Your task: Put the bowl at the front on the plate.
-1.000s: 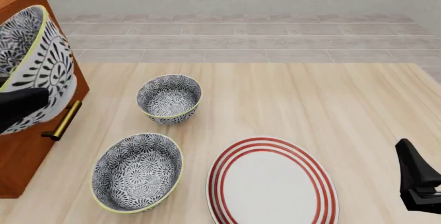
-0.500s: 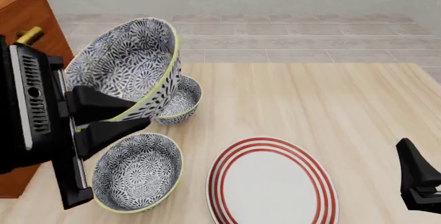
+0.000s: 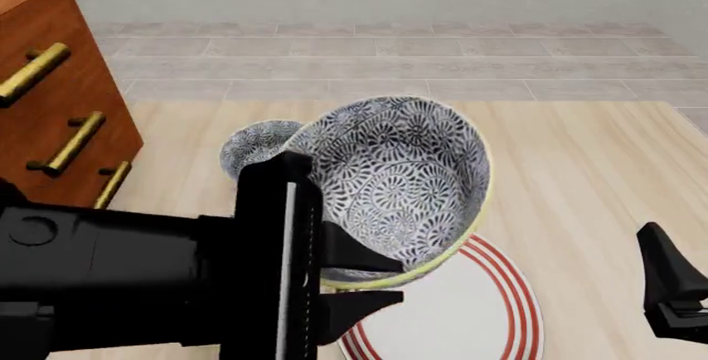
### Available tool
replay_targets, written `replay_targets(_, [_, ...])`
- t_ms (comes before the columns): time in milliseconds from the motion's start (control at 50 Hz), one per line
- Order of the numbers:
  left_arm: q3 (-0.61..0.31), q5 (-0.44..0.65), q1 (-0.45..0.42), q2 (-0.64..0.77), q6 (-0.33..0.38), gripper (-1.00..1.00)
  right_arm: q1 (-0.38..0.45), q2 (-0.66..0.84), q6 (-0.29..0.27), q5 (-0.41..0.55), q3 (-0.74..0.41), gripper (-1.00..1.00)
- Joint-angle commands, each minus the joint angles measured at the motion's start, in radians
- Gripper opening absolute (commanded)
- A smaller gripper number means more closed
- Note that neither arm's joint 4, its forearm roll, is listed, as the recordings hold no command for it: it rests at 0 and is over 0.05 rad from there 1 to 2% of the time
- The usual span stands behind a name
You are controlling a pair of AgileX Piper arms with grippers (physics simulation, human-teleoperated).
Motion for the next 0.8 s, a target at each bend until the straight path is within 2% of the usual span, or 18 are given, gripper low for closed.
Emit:
replay_targets(20, [-0.068,-0.037,-0.127,0.136,-0.005,-1.0,0.004,0.004,-0.003,-0.003,0.002,1.0])
replay_targets(240, [-0.083,-0.067,-0.164,0.233,-0.011,-1.0,0.006,0.015,-0.006,-0.013,0.001,1.0])
replay_targets(800, [-0.048,-0.115,-0.103,0.339,-0.016,-1.0,0.003,0.005,0.002,-0.002,-0.002,1.0])
